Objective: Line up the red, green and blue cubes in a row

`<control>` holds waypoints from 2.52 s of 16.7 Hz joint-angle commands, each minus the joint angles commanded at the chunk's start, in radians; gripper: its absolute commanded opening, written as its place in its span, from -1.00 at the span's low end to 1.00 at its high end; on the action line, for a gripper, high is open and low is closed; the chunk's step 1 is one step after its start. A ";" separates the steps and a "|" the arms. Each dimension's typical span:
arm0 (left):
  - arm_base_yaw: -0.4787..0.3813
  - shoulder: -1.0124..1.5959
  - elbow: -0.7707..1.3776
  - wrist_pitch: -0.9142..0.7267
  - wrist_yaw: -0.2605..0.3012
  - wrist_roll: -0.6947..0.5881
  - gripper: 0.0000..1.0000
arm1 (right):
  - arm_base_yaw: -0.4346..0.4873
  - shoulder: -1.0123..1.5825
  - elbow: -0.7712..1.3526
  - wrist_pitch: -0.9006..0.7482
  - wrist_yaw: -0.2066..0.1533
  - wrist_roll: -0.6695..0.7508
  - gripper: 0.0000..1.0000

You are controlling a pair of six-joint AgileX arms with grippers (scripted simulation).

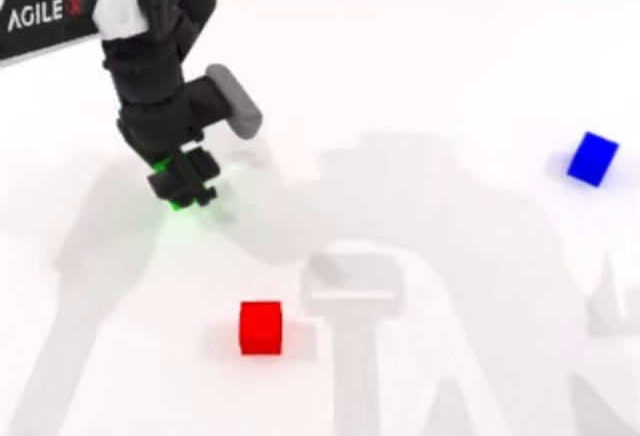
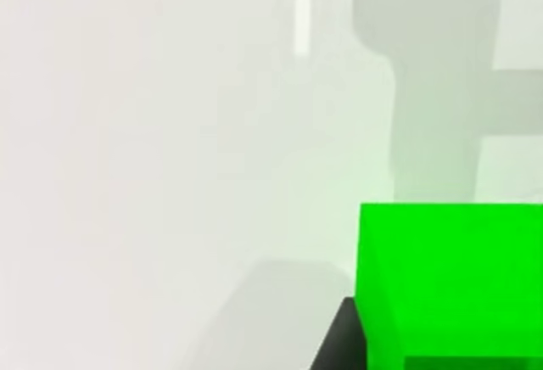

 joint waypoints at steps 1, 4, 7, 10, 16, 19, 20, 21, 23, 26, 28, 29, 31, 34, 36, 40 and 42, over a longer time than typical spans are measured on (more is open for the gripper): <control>0.003 -0.011 0.026 -0.043 0.000 -0.001 -1.00 | 0.000 0.000 0.000 0.000 0.000 0.000 1.00; 0.010 -0.040 0.080 -0.119 -0.002 -0.002 -1.00 | 0.000 0.000 0.000 0.000 0.000 0.000 1.00; 0.010 -0.043 0.083 -0.123 -0.002 -0.002 -1.00 | 0.000 0.000 0.000 0.000 0.000 0.000 1.00; -0.011 -0.044 0.077 -0.120 -0.002 0.000 -1.00 | 0.000 0.000 0.000 0.000 0.000 0.000 1.00; -0.265 -0.117 0.005 -0.119 -0.005 -0.003 -1.00 | 0.000 0.000 0.000 0.000 0.000 0.000 1.00; -0.426 -0.161 -0.040 -0.119 -0.007 -0.005 -1.00 | 0.000 0.000 0.000 0.000 0.000 0.000 1.00; -0.466 -0.174 -0.053 -0.118 -0.008 -0.005 -1.00 | 0.000 0.000 0.000 0.000 0.000 0.000 1.00; -0.496 -0.185 -0.063 -0.117 -0.009 -0.006 -1.00 | 0.000 0.000 0.000 0.000 0.000 0.000 1.00; -0.522 -0.197 -0.072 -0.115 -0.010 -0.006 -1.00 | 0.000 0.000 0.000 0.000 0.000 0.000 1.00; -0.522 -0.197 -0.072 -0.115 -0.010 -0.006 -1.00 | 0.000 0.000 0.000 0.000 0.000 0.000 1.00; -0.519 -0.192 -0.071 -0.112 -0.009 -0.005 -1.00 | 0.000 0.000 0.000 0.000 0.000 0.000 1.00; -0.520 -0.188 -0.083 -0.098 -0.009 -0.005 -1.00 | 0.000 0.000 0.000 0.000 0.000 0.000 1.00; -0.520 -0.171 -0.122 -0.039 -0.008 -0.006 -1.00 | 0.000 0.000 0.000 0.000 0.000 0.000 1.00; -0.522 -0.134 -0.197 0.084 -0.009 -0.008 -1.00 | 0.000 0.000 0.000 0.000 0.000 0.000 1.00; -0.524 -0.116 -0.230 0.126 -0.009 -0.007 -1.00 | 0.000 0.000 0.000 0.000 0.000 0.000 1.00; -0.524 -0.113 -0.234 0.130 -0.009 -0.007 -1.00 | 0.000 0.000 0.000 0.000 0.000 0.000 1.00; -0.524 -0.113 -0.234 0.130 -0.009 -0.007 -0.70 | 0.000 0.000 0.000 0.000 0.000 0.000 1.00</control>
